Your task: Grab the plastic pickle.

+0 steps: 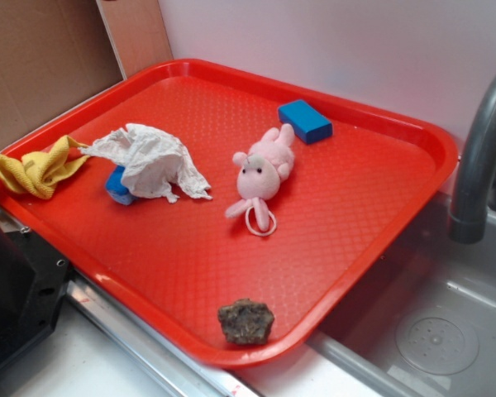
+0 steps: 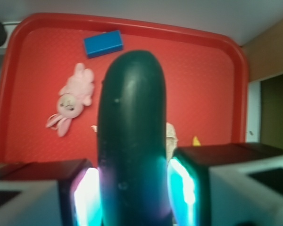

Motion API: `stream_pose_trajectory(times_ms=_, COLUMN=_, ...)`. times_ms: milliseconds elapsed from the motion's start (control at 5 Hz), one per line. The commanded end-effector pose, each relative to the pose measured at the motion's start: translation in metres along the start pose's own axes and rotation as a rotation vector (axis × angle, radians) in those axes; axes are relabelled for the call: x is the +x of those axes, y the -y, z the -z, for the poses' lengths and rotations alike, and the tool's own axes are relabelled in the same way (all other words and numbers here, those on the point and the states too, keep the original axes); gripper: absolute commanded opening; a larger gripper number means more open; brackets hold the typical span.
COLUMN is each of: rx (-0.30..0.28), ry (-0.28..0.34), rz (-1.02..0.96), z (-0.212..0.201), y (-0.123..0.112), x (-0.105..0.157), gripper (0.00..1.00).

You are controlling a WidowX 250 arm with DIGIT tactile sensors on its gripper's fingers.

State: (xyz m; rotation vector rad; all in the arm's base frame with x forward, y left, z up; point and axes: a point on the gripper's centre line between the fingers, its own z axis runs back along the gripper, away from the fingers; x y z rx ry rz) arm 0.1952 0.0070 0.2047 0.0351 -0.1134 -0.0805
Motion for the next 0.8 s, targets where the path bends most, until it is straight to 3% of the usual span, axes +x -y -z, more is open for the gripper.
stream_pose_trajectory(times_ms=0, rx=0.053, ry=-0.033, rz=-0.100, z=-0.004, y=0.007, x=-0.041, gripper=0.00)
stream_pose_trajectory(times_ms=200, rx=0.057, ry=-0.048, rz=-0.134, z=0.002, y=0.003, x=-0.054, gripper=0.00)
stream_pose_trajectory(times_ms=600, rx=0.034, ry=-0.055, rz=-0.069, z=0.008, y=0.013, x=-0.049, gripper=0.00)
